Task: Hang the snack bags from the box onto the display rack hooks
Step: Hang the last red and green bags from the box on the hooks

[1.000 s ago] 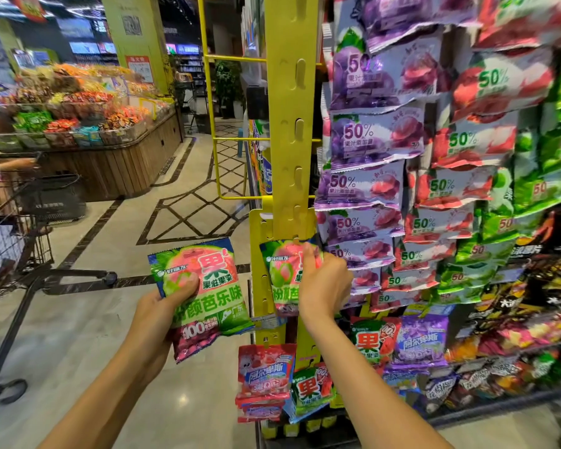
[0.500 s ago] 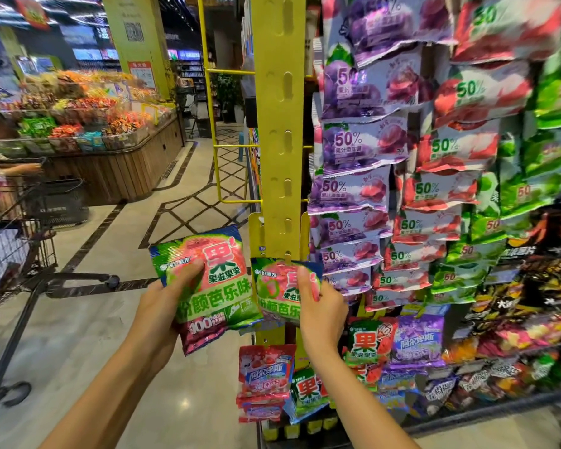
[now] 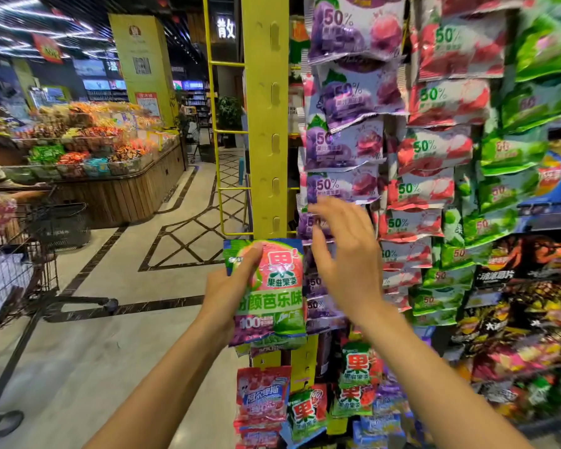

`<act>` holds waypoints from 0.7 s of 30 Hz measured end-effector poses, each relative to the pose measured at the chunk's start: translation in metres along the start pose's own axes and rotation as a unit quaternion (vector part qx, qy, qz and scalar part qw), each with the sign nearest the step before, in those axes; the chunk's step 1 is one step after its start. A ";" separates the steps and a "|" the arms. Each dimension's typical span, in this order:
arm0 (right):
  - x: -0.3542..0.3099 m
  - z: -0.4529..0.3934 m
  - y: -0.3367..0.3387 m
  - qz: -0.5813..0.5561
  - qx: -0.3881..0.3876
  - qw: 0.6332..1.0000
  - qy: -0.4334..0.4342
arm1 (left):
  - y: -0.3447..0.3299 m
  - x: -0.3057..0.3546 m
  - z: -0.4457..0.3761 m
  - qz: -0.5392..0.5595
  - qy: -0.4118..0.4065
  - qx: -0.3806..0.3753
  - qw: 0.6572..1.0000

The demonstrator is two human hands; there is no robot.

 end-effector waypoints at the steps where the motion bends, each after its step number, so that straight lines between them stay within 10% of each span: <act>1: -0.002 -0.018 -0.005 0.008 0.000 0.998 0.059 | -0.005 0.001 -0.003 0.001 -0.008 0.001 1.000; 8: -0.002 -0.076 -0.049 0.134 -0.061 0.934 0.324 | -0.015 -0.006 -0.023 -0.038 -0.049 0.039 0.997; 21: 0.005 -0.061 -0.070 0.244 -0.035 0.891 0.382 | -0.001 -0.038 -0.056 -0.096 -0.015 0.095 0.991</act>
Point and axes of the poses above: each hand's wrist, its own z-axis away from the middle knuckle, its own y-axis out of the back of the hand, x = y × z, the point moved 2 cm from there along -z, towards the middle knuckle, and after that the axes turned 15 degrees about x, right-handed, at the moved point
